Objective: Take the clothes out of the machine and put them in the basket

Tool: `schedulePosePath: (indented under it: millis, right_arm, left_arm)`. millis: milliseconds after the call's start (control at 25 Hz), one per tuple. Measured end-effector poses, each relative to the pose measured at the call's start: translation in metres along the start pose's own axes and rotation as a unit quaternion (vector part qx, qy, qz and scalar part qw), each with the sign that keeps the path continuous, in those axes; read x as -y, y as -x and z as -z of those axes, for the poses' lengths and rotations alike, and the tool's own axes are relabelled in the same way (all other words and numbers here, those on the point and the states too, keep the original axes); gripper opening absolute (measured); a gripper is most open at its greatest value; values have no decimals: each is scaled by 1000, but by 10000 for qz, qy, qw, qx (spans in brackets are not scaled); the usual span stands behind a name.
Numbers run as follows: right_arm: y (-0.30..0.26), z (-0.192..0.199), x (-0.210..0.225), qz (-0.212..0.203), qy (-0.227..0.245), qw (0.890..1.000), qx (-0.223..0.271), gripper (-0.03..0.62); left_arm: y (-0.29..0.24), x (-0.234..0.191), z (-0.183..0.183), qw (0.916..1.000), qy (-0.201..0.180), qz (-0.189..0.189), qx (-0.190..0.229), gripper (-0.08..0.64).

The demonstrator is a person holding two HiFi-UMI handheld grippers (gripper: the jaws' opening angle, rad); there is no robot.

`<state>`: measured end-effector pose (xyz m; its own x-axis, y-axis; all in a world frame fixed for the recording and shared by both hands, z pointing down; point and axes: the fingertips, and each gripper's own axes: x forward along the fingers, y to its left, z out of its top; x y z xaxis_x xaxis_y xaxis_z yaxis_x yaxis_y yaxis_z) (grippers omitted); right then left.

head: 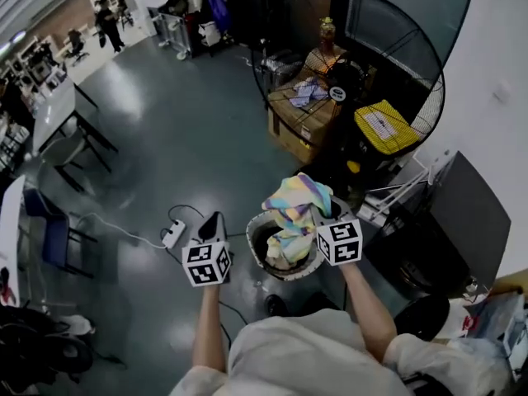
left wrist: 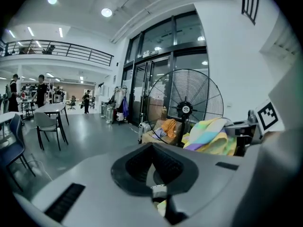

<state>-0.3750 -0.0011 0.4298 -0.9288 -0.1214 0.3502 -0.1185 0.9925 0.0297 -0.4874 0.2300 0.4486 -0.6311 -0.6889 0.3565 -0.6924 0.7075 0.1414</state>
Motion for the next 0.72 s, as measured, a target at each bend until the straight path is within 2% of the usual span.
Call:
schedulePosePath:
  millis: [320,480,720]
  right_arm:
    - [-29,29,-7,-555,51,9979,-343,87]
    - [-40,62,-20,-931,152,9935,-639,87]
    - [-59,116,-17,-1173,196,9871,-1073,89]
  left_arm:
    - [-20,7,23,9991,200,-264,-252,17]
    - [-27,12,40,9979,321,-410,-375,17]
    - [-30,16,71,9948,518,-677,-565,17]
